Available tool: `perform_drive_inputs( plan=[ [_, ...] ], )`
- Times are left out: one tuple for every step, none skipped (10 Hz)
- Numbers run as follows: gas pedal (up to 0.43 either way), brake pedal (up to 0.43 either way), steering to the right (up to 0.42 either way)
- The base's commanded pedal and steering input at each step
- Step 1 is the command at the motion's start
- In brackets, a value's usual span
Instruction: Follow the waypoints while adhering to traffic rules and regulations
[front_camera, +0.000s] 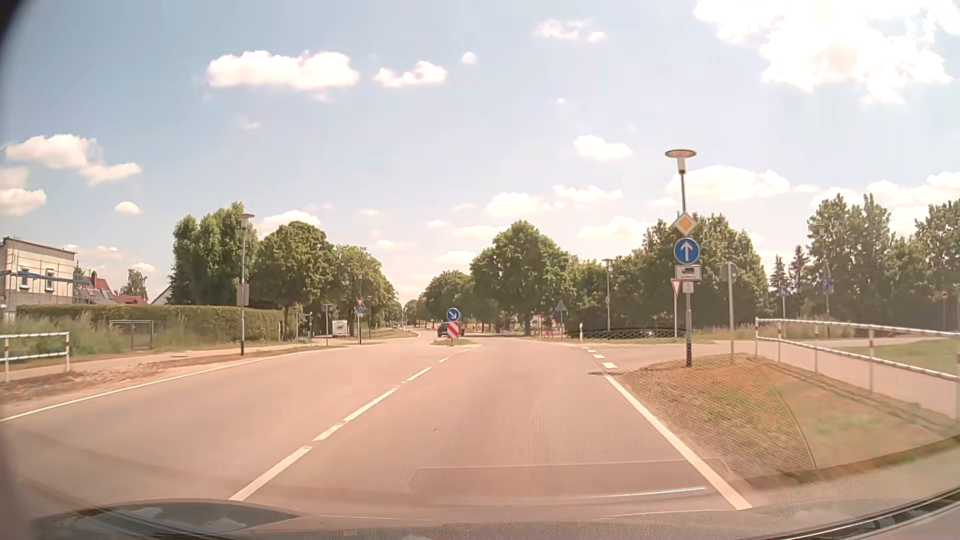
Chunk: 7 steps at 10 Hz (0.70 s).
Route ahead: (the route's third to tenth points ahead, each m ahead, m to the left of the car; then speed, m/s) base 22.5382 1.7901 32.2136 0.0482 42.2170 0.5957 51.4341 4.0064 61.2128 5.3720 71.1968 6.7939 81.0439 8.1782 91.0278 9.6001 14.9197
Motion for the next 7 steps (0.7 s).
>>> perform_drive_inputs(
  plan=[
    [0.169,0.012,0.011],
    [0.169,0.006,0.011],
    [0.169,0.012,0.01],
    [0.138,0.012,0.007],
    [0.13,0.012,0.003],
    [0.138,0.012,0.0],
    [0.138,0.012,0.0]
  ],
)
